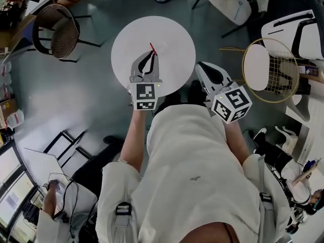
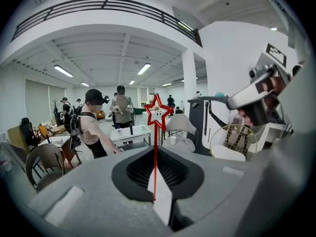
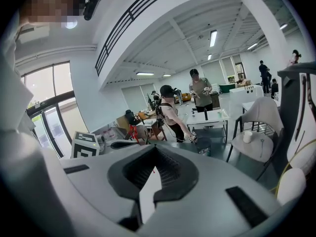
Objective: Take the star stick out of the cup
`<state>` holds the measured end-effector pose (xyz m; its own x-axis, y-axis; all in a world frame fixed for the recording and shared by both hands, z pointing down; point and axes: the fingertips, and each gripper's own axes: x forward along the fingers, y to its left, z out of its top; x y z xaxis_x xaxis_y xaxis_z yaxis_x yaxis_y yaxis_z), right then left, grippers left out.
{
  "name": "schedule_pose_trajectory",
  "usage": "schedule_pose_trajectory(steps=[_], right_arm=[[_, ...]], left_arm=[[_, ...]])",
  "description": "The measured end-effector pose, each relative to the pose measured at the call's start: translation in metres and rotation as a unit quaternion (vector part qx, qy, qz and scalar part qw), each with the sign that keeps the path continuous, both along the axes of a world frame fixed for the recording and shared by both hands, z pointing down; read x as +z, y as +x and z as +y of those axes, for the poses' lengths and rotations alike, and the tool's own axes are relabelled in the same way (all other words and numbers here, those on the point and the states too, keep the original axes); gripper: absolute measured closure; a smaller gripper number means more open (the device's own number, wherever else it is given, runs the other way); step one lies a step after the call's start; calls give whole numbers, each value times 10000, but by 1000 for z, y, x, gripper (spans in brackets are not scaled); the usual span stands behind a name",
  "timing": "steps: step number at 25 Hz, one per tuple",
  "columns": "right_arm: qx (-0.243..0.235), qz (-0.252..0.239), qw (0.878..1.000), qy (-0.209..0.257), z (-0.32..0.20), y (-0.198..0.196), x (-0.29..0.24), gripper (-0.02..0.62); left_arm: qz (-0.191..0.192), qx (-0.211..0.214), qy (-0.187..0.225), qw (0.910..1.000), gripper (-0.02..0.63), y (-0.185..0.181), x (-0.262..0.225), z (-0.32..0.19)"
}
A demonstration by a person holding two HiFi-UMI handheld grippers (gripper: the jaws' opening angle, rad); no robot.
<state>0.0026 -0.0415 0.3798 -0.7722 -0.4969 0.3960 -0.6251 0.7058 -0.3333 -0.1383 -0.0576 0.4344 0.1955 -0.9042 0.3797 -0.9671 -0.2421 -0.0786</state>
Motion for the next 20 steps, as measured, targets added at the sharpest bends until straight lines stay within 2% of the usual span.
schedule_pose_trajectory(steps=[9, 20], right_arm=[[-413, -23, 9991, 4, 7, -29, 1, 589], [-758, -47, 9971, -39, 19, -51, 7, 589]], left_arm=[[732, -339, 276, 9964, 583, -13, -34, 38], [852, -753, 298, 9931, 583, -34, -39, 65]])
